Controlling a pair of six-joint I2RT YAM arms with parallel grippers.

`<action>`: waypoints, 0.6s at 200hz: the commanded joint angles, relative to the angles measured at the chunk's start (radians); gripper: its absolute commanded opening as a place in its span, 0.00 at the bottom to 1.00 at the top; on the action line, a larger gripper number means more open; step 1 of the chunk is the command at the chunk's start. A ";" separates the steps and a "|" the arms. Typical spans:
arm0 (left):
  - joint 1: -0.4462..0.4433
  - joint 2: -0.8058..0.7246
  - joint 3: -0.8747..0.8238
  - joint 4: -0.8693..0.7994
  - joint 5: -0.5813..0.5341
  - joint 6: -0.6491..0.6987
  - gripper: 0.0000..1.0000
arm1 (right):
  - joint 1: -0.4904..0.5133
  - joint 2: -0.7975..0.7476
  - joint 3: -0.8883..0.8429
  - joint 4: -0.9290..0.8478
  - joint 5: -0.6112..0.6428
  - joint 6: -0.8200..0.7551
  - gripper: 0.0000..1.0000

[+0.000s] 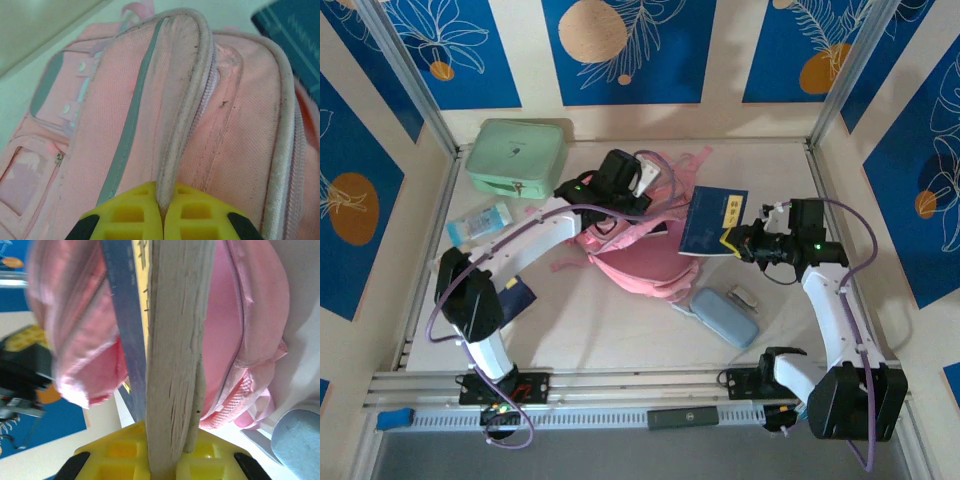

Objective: Pack the student bag
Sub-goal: Open the student bag at the center of the table, then place the book in the student bag.

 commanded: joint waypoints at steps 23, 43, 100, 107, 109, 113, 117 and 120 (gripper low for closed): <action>0.075 -0.090 -0.009 0.064 0.090 -0.071 0.00 | 0.177 0.037 -0.092 0.104 0.104 0.058 0.00; 0.092 -0.096 -0.020 0.065 0.108 -0.093 0.00 | 0.254 0.036 -0.079 0.113 0.130 0.072 0.00; 0.110 -0.137 -0.102 0.171 0.282 -0.068 0.00 | 0.362 0.247 -0.029 0.504 0.069 0.097 0.00; 0.114 -0.134 -0.096 0.172 0.293 -0.073 0.00 | 0.364 0.306 -0.020 0.582 0.033 0.090 0.00; 0.115 -0.133 -0.094 0.170 0.292 -0.073 0.00 | 0.365 0.323 -0.012 0.594 0.027 0.088 0.00; 0.115 -0.130 -0.086 0.165 0.290 -0.077 0.00 | 0.368 0.352 0.003 0.601 0.025 0.079 0.00; 0.117 -0.127 -0.079 0.159 0.284 -0.081 0.00 | 0.370 0.386 0.023 0.599 0.032 0.073 0.00; 0.118 -0.125 -0.073 0.154 0.281 -0.084 0.00 | 0.373 0.407 0.038 0.596 0.039 0.069 0.00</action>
